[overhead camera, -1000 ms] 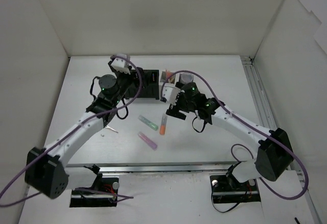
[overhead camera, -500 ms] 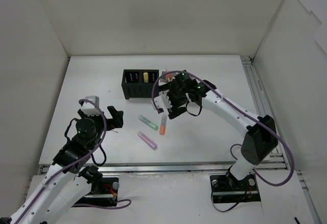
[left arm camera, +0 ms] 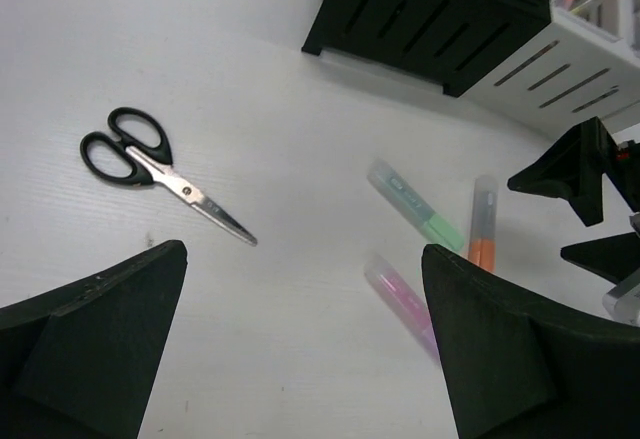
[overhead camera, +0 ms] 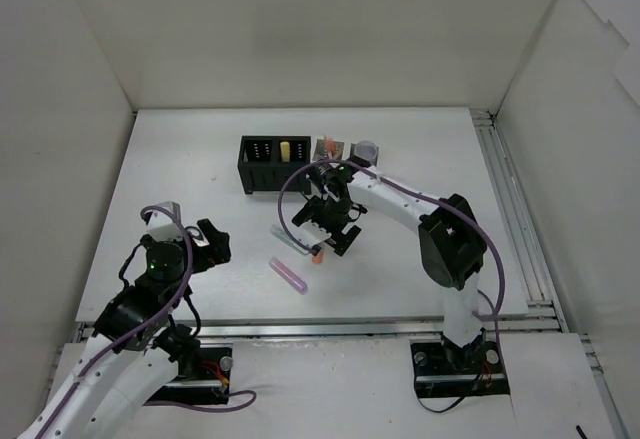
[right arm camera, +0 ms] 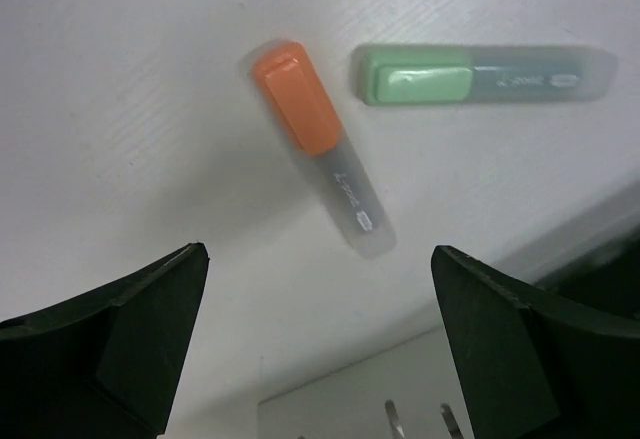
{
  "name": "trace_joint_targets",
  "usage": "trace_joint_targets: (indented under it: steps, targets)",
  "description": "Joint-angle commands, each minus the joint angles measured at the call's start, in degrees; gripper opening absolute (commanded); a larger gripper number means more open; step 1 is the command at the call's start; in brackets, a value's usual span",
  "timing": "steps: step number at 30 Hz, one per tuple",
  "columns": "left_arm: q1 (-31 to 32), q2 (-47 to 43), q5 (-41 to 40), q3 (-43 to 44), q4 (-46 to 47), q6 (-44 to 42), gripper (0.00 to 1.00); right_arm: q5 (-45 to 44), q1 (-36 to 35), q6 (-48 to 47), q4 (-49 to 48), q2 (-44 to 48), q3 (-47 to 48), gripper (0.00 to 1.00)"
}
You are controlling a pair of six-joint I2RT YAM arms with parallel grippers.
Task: Sort the stationery into containers
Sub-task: Pick up the pen from the center of the board.
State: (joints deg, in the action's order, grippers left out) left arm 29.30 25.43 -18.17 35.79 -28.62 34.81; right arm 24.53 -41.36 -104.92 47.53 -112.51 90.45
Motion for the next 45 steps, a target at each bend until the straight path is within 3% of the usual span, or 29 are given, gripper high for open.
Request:
trace_joint_targets:
  steps: [1,14,16,20,26,32,38,44,45]
  targets:
    - [0.32,1.9,-3.09,3.93,-3.28,1.49,0.99,1.48,-0.65,-4.77,7.67,-1.66,1.13,0.91]
    - [0.32,0.32,-3.53,2.35,-3.2,1.32,0.99,1.22,-2.23,1.92,-0.94,-9.74,1.04,0.64]
    - [0.32,0.32,-3.88,2.27,-3.46,1.32,0.99,0.34,-2.32,2.88,-3.22,-10.01,0.07,0.54]
    - [0.32,0.59,-4.5,2.27,-3.28,1.32,1.0,0.16,-2.58,5.25,-4.37,-10.1,0.07,0.26]
    - [0.32,1.2,-4.68,2.62,-3.37,0.96,0.99,-0.01,-3.89,6.92,-4.37,-9.05,-0.81,0.0]
    - [0.32,-0.2,-4.68,2.27,-2.41,0.53,0.99,6.12,-2.51,13.07,-5.25,-5.01,1.56,0.0]
    - [0.32,-1.87,-4.24,1.74,-1.53,0.17,0.99,23.52,3.47,18.08,-8.58,1.66,5.42,0.0]
    - [0.32,-3.11,-4.85,1.3,-1.35,0.52,0.99,33.91,6.64,30.72,-19.81,4.58,7.89,0.0]
    - [0.32,-3.54,-4.77,1.3,-1.35,0.61,1.0,33.48,7.0,40.75,-28.98,4.84,7.55,0.0]
